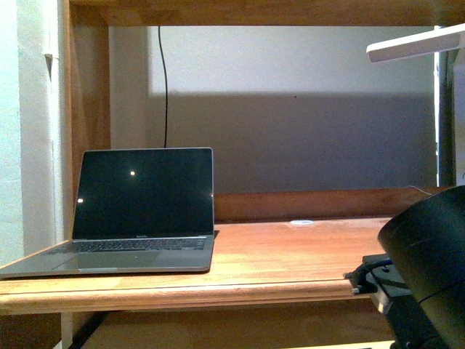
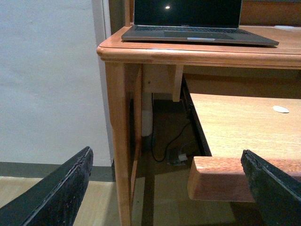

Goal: Place mouse

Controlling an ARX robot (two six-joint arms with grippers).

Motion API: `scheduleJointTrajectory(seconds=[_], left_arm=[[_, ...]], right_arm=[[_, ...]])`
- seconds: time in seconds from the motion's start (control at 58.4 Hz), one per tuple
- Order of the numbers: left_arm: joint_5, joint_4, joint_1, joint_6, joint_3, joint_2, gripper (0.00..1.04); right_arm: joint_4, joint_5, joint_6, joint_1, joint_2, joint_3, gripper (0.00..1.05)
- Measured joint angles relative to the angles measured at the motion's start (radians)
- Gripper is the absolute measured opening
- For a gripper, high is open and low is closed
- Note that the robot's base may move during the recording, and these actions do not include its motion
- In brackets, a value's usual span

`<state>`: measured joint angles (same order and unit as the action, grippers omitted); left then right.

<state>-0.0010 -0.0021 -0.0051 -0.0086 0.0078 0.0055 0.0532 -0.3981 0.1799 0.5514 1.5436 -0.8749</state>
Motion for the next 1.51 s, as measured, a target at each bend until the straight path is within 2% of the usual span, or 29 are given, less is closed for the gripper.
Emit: scheduleJointTrajectory(seconds=[0.308, 0.428, 0.548, 0.77, 1.027, 1.215, 1.506], left_arm=[[0.000, 0.000, 0.000, 0.000, 0.000, 0.000, 0.97], [0.000, 0.000, 0.000, 0.000, 0.000, 0.000, 0.97], [0.000, 0.000, 0.000, 0.000, 0.000, 0.000, 0.97], [0.000, 0.000, 0.000, 0.000, 0.000, 0.000, 0.97], [0.000, 0.000, 0.000, 0.000, 0.000, 0.000, 0.97], [0.000, 0.000, 0.000, 0.000, 0.000, 0.000, 0.97], [0.000, 0.000, 0.000, 0.000, 0.000, 0.000, 0.97]], right_arm=[[-0.003, 0.103, -0.056, -0.056, -0.247, 0.048, 0.56], [-0.023, 0.103, -0.073, -0.063, -0.286, 0.008, 0.55], [-0.035, 0.082, -0.091, -0.036, -0.235, -0.113, 0.55], [-0.098, 0.034, -0.114, 0.052, 0.018, -0.452, 0.55], [-0.210, -0.034, -0.132, 0.050, 0.348, -0.836, 0.55], [-0.257, -0.071, -0.148, 0.030, 0.490, -0.985, 0.55], [-0.289, -0.084, -0.150, 0.012, 0.606, -1.099, 0.55]])
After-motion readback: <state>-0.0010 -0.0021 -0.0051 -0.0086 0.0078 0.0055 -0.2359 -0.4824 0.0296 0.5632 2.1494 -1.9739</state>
